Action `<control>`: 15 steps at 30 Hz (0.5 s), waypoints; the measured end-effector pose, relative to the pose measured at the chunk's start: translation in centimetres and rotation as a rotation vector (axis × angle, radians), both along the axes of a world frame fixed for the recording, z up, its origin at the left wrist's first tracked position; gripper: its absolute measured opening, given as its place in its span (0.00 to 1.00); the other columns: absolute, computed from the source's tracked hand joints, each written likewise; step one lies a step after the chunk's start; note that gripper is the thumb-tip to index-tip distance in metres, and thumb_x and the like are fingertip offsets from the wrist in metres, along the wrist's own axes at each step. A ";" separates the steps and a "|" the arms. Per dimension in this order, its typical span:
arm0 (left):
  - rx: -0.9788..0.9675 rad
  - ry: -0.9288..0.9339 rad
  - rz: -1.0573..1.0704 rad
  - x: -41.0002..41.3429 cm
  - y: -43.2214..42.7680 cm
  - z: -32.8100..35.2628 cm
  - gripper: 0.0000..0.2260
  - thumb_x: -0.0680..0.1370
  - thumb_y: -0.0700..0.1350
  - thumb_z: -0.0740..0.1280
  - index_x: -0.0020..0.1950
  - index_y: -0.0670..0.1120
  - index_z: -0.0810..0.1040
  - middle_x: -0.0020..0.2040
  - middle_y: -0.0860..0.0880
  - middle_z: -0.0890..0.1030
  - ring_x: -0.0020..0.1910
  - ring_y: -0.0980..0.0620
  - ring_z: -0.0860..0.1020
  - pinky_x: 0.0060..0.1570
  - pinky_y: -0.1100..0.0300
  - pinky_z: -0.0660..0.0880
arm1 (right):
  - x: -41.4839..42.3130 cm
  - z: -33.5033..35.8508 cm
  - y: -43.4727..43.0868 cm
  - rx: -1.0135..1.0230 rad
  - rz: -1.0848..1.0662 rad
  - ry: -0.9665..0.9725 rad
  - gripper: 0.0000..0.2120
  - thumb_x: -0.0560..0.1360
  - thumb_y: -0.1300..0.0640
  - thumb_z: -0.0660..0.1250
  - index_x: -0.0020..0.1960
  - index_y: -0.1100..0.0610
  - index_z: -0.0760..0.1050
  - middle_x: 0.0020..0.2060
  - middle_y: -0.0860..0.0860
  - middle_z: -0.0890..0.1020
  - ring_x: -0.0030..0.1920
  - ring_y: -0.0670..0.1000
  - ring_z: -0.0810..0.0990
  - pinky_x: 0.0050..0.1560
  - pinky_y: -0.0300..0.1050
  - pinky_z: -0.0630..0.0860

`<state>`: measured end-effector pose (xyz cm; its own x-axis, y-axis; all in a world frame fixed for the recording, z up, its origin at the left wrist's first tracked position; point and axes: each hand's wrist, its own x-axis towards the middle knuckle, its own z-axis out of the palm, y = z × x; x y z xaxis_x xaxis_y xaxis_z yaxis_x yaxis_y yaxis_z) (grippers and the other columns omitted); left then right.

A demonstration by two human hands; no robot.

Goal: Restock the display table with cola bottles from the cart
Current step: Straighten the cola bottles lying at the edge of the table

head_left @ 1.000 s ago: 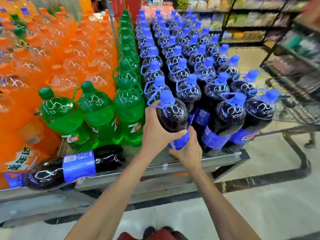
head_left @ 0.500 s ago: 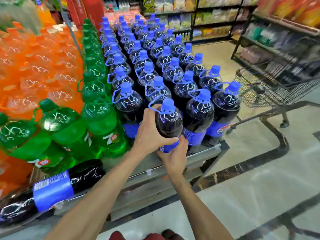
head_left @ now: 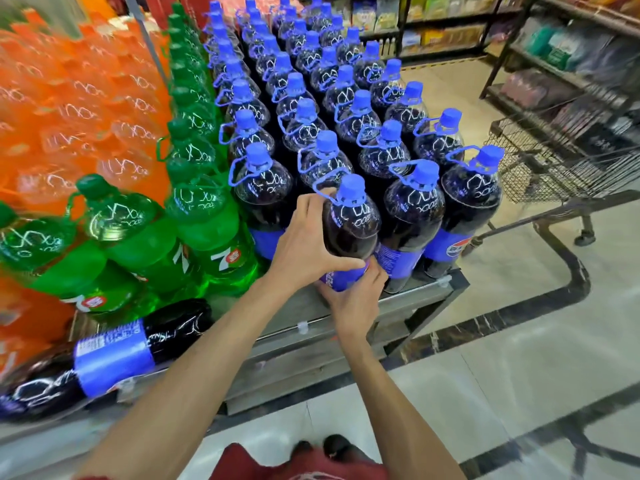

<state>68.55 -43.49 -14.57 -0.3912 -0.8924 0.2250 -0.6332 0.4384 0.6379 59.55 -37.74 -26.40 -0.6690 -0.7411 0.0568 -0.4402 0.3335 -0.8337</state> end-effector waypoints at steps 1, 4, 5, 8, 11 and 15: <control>0.011 0.001 0.005 0.1 0.1 -0.2 0.51 0.58 0.60 0.84 0.75 0.52 0.61 0.67 0.57 0.63 0.67 0.54 0.70 0.52 0.47 0.78 | 0.0 0.0 0.0 0.010 0.004 0.003 0.53 0.58 0.40 0.83 0.75 0.54 0.62 0.69 0.50 0.67 0.70 0.54 0.69 0.52 0.58 0.79; 0.035 0.025 0.022 0.2 0.4 -0.7 0.52 0.58 0.61 0.83 0.75 0.54 0.59 0.68 0.57 0.63 0.69 0.54 0.69 0.56 0.45 0.77 | 0.0 0.3 0.3 0.030 0.025 0.020 0.53 0.61 0.40 0.83 0.76 0.55 0.61 0.70 0.50 0.66 0.71 0.53 0.68 0.53 0.58 0.79; 0.043 0.029 0.028 0.3 0.5 -0.7 0.53 0.58 0.62 0.83 0.76 0.54 0.59 0.69 0.57 0.63 0.69 0.54 0.69 0.57 0.44 0.77 | -0.1 0.3 0.4 0.030 0.039 0.023 0.53 0.61 0.40 0.83 0.77 0.56 0.60 0.70 0.51 0.66 0.71 0.53 0.67 0.53 0.57 0.78; 0.067 0.012 0.031 0.5 0.9 -0.5 0.53 0.60 0.65 0.81 0.77 0.54 0.57 0.71 0.57 0.63 0.70 0.53 0.70 0.58 0.42 0.76 | -0.8 0.4 1.0 0.032 0.105 0.026 0.52 0.64 0.42 0.82 0.78 0.55 0.58 0.71 0.51 0.66 0.72 0.52 0.66 0.54 0.55 0.77; 0.083 -0.007 0.031 0.8 1.2 -0.4 0.53 0.63 0.66 0.79 0.79 0.55 0.53 0.73 0.56 0.64 0.71 0.51 0.69 0.60 0.41 0.75 | -1.9 1.0 1.2 0.088 0.193 0.039 0.50 0.65 0.43 0.81 0.78 0.56 0.59 0.68 0.52 0.68 0.69 0.50 0.66 0.55 0.54 0.76; 0.050 -0.110 0.055 1.1 2.1 -0.2 0.51 0.68 0.67 0.75 0.81 0.53 0.50 0.75 0.52 0.63 0.73 0.48 0.67 0.63 0.43 0.74 | -3.8 2.1 1.5 0.210 0.360 0.147 0.46 0.69 0.46 0.79 0.77 0.59 0.57 0.68 0.56 0.69 0.70 0.56 0.68 0.60 0.54 0.74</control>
